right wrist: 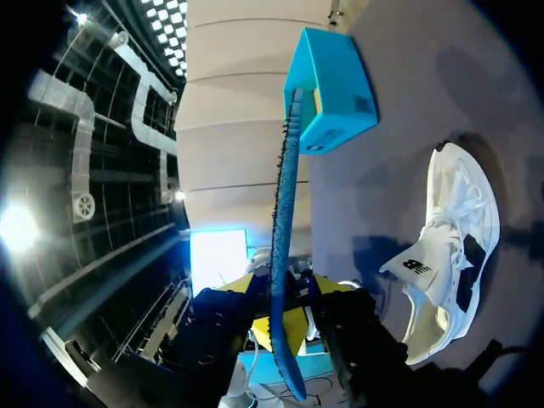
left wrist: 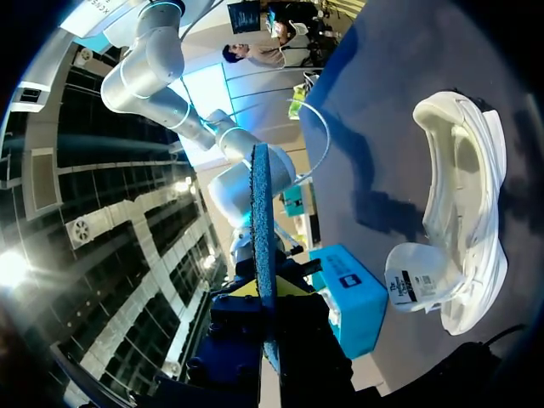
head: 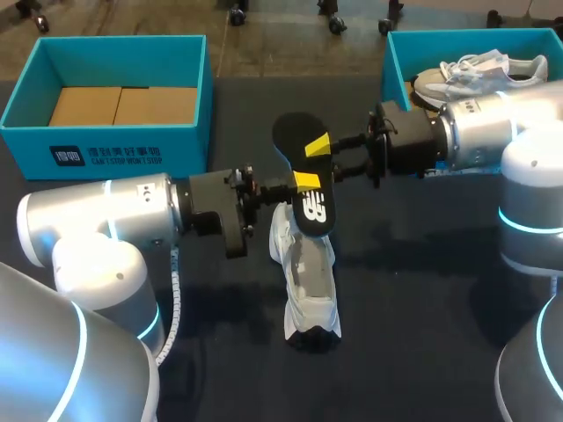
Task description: Take the shoe out of the shoebox, open the shoe tongue, remove and reinsert the insole, then place the shoe into the shoebox
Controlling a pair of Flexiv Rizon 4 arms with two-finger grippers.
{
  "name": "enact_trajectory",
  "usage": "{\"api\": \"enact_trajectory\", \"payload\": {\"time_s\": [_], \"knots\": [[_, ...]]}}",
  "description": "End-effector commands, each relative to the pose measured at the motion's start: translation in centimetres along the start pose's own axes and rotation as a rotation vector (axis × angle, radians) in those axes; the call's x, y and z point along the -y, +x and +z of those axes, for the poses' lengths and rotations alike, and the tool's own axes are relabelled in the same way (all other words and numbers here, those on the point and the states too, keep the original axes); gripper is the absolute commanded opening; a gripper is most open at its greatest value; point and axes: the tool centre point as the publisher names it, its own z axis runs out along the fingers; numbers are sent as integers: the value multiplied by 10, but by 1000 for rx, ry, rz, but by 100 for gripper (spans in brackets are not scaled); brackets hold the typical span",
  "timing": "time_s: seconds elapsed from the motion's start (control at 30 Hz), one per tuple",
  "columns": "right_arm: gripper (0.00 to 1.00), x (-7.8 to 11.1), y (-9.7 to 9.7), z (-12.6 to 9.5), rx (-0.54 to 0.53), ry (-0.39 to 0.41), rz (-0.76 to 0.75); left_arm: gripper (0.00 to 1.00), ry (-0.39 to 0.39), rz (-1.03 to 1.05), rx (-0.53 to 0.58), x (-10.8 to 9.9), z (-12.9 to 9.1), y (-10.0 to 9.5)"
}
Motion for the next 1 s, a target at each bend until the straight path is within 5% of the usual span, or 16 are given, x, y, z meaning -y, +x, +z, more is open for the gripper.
{"api": "enact_trajectory", "payload": {"time_s": [0.03,0.3,0.63,0.8,0.87,1.0], "knots": [[36,5,0,1,-4,-16,0,0,-2,2,1,0,2,1],[34,7,2,-2,-18,-43,6,0,-2,2,1,0,2,1],[0,6,1,-3,-42,-67,10,0,-2,2,1,0,2,1],[0,5,3,-3,-37,-70,8,0,0,0,2,0,2,1],[0,6,3,-4,-31,-72,4,97,8,-22,7,1,-1,1],[0,7,0,-7,-19,-70,-3,100,1,-62,-2,-1,-20,1]]}}
